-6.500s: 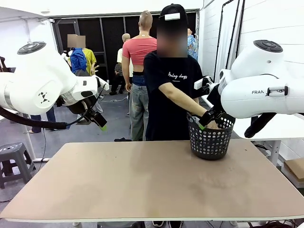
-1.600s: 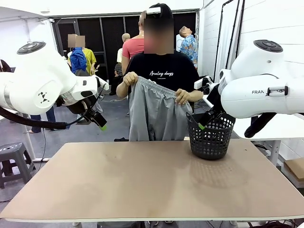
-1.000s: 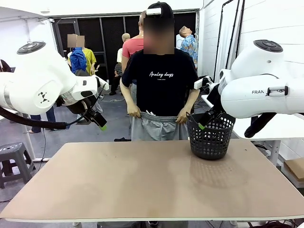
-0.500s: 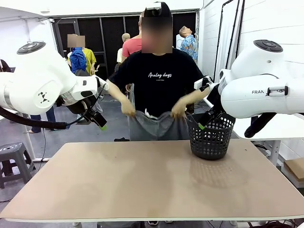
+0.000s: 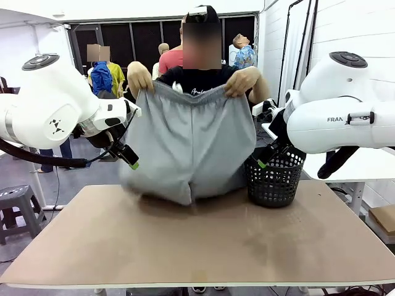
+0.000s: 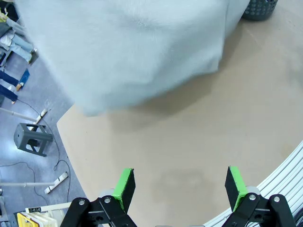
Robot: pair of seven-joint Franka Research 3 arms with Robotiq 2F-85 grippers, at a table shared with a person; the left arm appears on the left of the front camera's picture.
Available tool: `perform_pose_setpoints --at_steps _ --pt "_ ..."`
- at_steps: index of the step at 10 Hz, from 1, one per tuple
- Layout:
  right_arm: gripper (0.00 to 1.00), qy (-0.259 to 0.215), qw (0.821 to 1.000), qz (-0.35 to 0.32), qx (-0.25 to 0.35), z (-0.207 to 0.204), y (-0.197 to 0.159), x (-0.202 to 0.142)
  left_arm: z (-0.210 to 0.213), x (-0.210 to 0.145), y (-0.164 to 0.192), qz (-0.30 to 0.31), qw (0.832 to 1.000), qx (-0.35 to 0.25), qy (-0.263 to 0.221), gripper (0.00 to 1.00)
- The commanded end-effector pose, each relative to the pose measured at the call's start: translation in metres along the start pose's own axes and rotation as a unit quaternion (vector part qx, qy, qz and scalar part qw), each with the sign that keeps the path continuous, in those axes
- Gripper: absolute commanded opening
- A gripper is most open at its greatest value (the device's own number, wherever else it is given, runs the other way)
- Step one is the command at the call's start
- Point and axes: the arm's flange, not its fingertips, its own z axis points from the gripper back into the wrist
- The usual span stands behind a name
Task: Fold the training pants.
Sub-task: Grab both ends of the Training pants handed by a person.
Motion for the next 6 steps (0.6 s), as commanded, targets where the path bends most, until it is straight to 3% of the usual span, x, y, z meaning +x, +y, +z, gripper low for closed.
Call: perform_pose_setpoints --at_steps 1,6 --pt "1.0 0.001 1.0 0.0 0.0 0.0 0.0001 0.0002 -0.0006 -0.0003 0.0004 -0.002 1.0 -0.005 0.0 1.0" --pt "1.0 0.001 1.0 0.0 0.0 0.0 0.0001 0.0002 -0.0006 -0.0003 0.0004 -0.002 1.0 -0.005 0.0 1.0"
